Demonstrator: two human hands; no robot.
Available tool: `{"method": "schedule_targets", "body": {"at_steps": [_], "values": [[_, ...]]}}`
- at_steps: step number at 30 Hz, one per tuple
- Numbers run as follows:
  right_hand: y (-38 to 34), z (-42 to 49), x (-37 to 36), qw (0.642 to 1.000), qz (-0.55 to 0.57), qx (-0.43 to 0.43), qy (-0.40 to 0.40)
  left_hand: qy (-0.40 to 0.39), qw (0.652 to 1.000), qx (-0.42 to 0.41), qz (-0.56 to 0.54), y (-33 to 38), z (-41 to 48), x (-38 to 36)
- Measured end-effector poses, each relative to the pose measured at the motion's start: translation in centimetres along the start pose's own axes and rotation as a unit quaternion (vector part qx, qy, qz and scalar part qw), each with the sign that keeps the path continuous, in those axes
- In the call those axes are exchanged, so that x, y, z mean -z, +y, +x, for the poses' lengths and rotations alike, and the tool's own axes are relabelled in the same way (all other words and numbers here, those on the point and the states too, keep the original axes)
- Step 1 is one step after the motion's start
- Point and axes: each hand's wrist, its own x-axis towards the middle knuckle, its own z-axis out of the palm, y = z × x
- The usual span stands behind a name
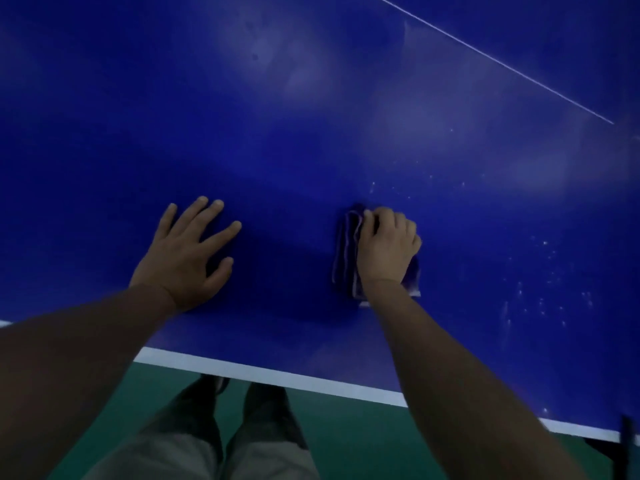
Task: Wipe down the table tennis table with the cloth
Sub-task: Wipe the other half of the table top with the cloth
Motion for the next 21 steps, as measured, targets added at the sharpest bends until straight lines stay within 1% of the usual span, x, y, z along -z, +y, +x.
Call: {"method": "schedule_targets", "body": {"at_steps": [1,3,5,6,8,9,10,11,14,15,17,19,21], "values": [[0.1,-1.8,0.2,1.000,0.011,0.018,-0.002,0.002,1.000,0.011,-0.006,0.3,0.1,0.2],[0.7,-5.6,0.8,0.995,0.028,0.091,-0.011,0.007,0.999,0.036,-0.002,1.0,0.3,0.5],[1.4,-7.3,0.9,0.986,0.024,0.164,-0.023,0.011,0.998,0.066,0.014,2.0,0.9,0.4],[1.6,-6.9,0.9,0.980,0.018,0.198,-0.023,0.015,0.996,0.084,0.021,2.5,1.2,0.3],[2.0,-3.2,0.7,0.967,0.019,0.250,-0.043,0.023,0.993,0.114,0.034,3.7,2.5,0.1],[1.9,-0.4,0.5,0.966,0.017,0.255,-0.048,0.023,0.992,0.118,0.039,4.2,3.4,0.0],[1.8,3.0,0.1,0.970,0.010,0.241,-0.034,0.020,0.992,0.117,0.043,4.7,4.4,-0.1],[1.5,6.8,-0.4,0.978,0.001,0.207,-0.011,0.016,0.992,0.114,0.044,5.2,5.6,-0.1],[0.9,17.2,-1.5,0.998,0.011,0.055,0.040,0.011,0.993,0.110,0.034,6.3,9.9,-0.5],[0.4,18.7,-1.6,0.998,0.020,0.035,0.046,0.010,0.994,0.100,0.040,6.5,11.5,-0.7],[0.0,17.9,-1.7,0.996,0.025,0.056,0.067,0.006,0.995,0.080,0.051,6.6,14.5,-0.8],[0.2,13.6,-1.3,0.991,0.052,0.107,0.062,0.009,0.993,0.104,0.047,6.6,17.4,-0.6],[0.8,9.2,-1.0,0.985,0.069,0.153,0.037,0.009,0.990,0.138,0.036,6.7,19.7,-0.5]]}}
